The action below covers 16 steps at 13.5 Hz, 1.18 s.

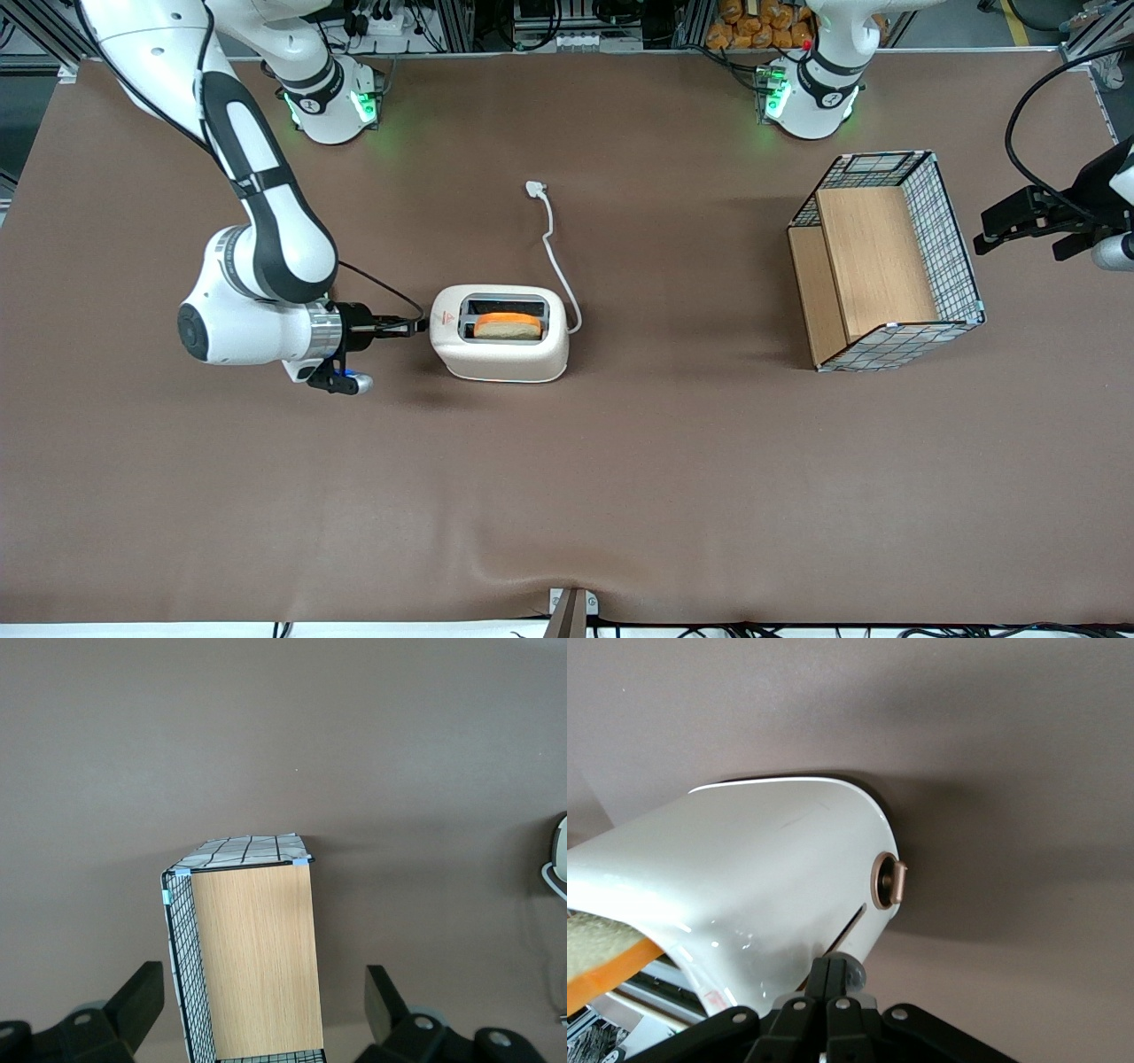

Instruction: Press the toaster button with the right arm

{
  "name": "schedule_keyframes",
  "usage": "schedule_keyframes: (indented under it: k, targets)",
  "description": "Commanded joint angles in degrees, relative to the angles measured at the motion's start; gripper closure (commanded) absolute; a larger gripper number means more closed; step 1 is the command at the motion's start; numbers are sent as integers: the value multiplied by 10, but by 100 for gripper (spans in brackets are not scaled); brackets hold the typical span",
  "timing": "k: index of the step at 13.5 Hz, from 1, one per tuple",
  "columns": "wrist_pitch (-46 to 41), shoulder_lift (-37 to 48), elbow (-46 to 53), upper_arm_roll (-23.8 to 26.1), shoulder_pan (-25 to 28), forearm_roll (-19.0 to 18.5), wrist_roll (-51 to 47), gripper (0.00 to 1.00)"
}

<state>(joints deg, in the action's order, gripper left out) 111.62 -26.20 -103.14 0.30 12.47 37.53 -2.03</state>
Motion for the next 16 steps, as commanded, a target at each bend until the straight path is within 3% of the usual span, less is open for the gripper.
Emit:
schedule_keyframes:
  k: [1, 4, 5, 6, 7, 9, 14, 16]
  targets:
    - [-46, -11, 50, 5, -12, -30, -38, 100]
    - [-96, -11, 91, 4, -31, -32, -52, 100]
    - [-111, -11, 106, 0, -38, -34, -55, 89]
    - [-125, -11, 120, -4, -43, -47, -56, 28]
    - [-138, -10, 135, -8, -48, -58, -53, 0]
    - [-161, -8, 176, -11, -59, -89, -52, 0]
    - [-206, -10, 271, -12, -74, -209, -47, 0]
    - [-247, -10, 310, -19, -89, -222, -47, 0]
